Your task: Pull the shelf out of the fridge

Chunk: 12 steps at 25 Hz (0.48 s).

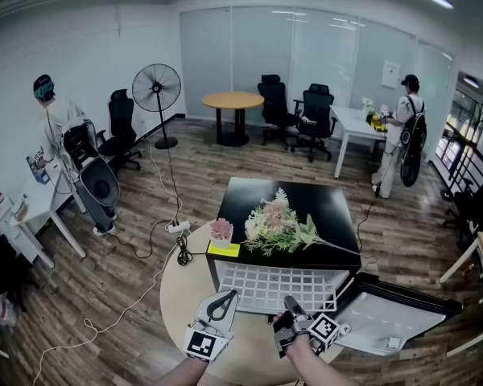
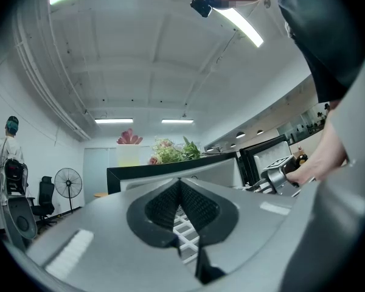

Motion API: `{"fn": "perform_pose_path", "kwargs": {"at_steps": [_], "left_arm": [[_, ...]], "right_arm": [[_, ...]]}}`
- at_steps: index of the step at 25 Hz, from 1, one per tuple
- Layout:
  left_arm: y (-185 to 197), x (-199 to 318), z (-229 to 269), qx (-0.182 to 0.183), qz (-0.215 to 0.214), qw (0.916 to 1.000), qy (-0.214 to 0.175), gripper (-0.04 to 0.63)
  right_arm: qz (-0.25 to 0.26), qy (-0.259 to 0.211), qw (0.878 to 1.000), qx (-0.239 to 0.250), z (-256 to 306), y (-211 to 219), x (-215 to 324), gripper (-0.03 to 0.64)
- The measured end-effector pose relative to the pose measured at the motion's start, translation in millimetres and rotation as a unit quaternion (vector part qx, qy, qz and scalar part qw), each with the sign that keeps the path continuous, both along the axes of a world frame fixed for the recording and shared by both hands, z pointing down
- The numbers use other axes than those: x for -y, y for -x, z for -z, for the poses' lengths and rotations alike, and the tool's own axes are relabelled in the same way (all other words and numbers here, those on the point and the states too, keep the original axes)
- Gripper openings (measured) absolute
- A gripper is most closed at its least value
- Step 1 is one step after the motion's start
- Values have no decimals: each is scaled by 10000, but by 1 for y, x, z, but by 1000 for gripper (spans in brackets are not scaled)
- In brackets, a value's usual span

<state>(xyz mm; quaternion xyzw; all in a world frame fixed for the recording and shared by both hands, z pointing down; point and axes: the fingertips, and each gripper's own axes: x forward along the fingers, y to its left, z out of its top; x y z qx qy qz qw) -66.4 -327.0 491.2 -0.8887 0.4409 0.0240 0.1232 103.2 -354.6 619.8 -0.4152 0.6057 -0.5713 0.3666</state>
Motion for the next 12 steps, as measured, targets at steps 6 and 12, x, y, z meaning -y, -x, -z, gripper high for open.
{"fn": "perform_pose_path", "kwargs": {"at_steps": [6, 12], "left_arm": [[1, -7, 3, -209, 18, 9995, 220, -2], [0, -10, -1, -166, 5, 9997, 171, -2]], "right_arm": [[15, 87, 10000, -42, -1, 2, -12, 35], [54, -8, 10000, -68, -3, 2, -24, 35]]}}
